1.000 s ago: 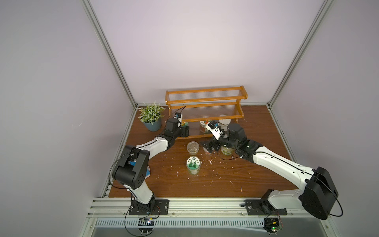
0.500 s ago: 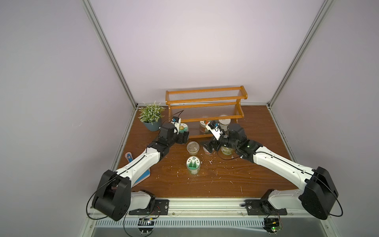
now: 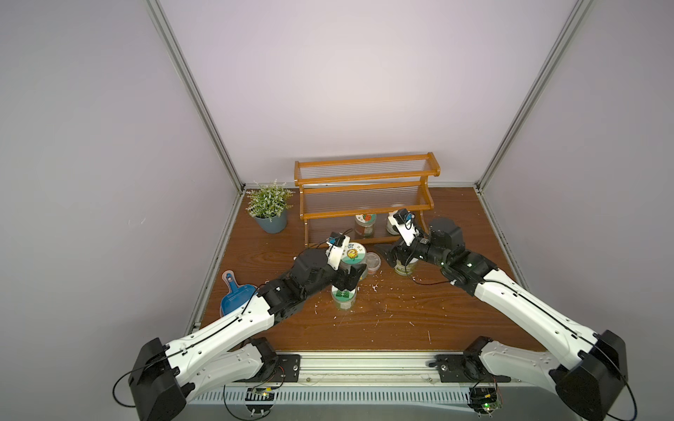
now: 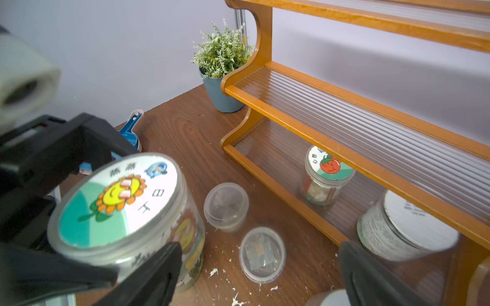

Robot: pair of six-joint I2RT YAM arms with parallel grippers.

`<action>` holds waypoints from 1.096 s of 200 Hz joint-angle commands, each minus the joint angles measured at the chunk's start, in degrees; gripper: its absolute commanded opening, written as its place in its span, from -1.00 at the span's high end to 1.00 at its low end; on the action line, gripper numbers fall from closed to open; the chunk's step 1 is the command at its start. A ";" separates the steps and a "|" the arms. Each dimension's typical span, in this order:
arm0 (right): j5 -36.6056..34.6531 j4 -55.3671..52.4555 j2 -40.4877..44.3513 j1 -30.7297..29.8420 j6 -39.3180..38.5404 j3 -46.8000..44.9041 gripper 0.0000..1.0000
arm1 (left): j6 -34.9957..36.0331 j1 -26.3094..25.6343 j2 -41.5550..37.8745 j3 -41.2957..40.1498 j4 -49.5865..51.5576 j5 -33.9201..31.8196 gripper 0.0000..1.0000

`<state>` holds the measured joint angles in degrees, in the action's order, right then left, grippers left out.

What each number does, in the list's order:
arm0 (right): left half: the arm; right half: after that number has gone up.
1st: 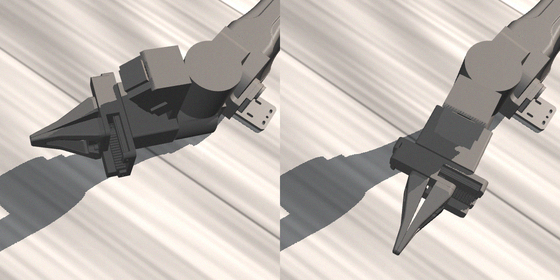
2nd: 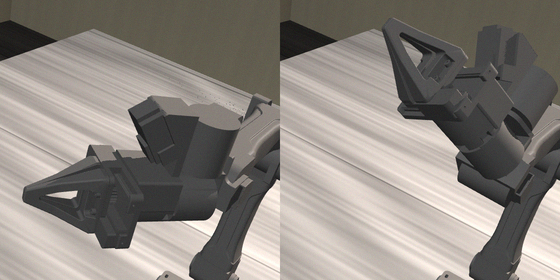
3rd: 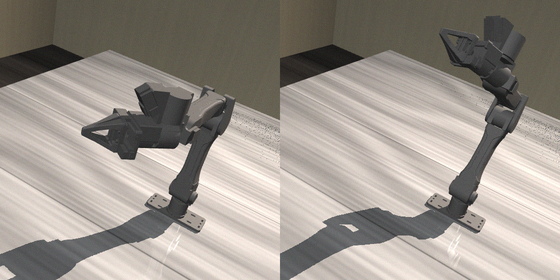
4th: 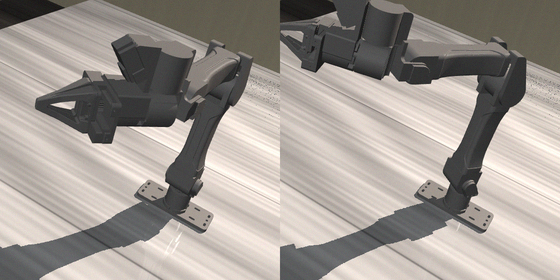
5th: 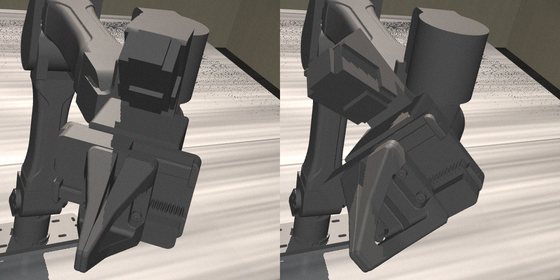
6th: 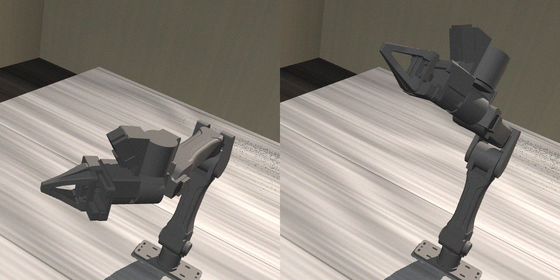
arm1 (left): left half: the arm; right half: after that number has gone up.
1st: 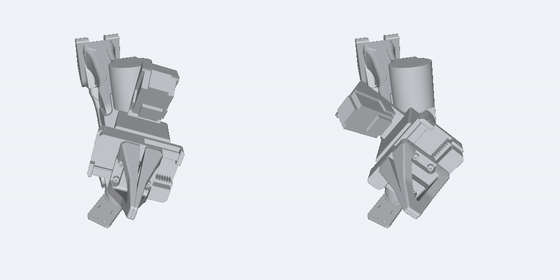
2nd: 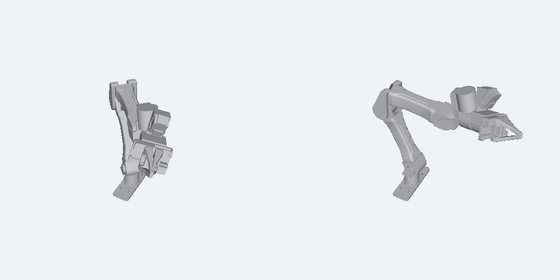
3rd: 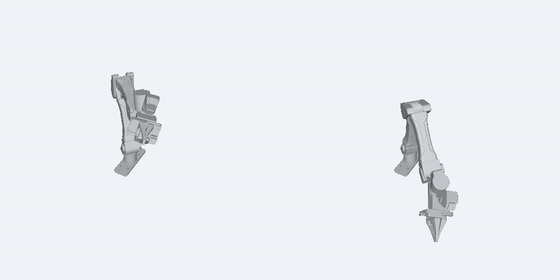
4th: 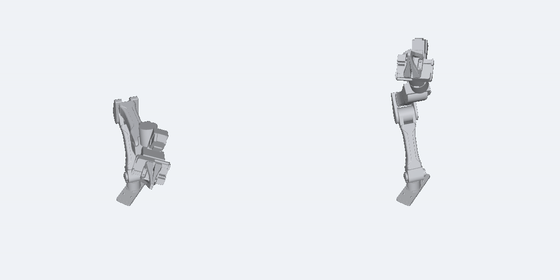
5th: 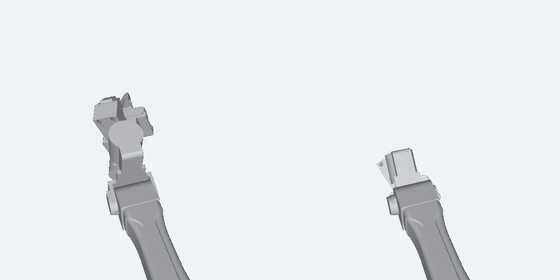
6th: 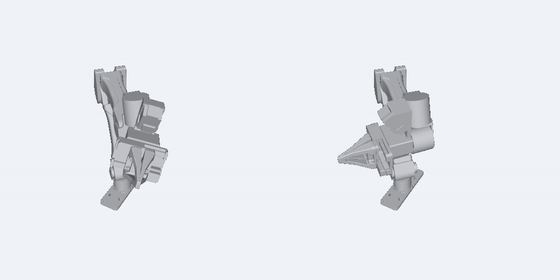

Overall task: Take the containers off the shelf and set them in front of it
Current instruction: Place the container at the center of the board.

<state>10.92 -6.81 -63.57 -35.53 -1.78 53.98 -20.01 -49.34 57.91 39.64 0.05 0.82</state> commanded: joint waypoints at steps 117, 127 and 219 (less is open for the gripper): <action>-8.99 -12.62 14.65 9.69 3.53 -3.57 -0.98 | 2.31 -10.34 21.03 0.66 -14.29 1.50 -0.75; -8.61 -12.45 14.70 9.78 3.52 -3.78 -0.98 | 3.22 -10.35 21.82 0.73 -14.55 1.43 -0.75; -5.91 -9.81 14.08 10.47 3.63 -5.37 -0.98 | 7.30 -10.34 29.09 1.00 -16.86 2.28 -0.86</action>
<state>3.53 -19.16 -49.89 -25.36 1.19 48.77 -14.00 -59.18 85.32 39.24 -17.39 2.52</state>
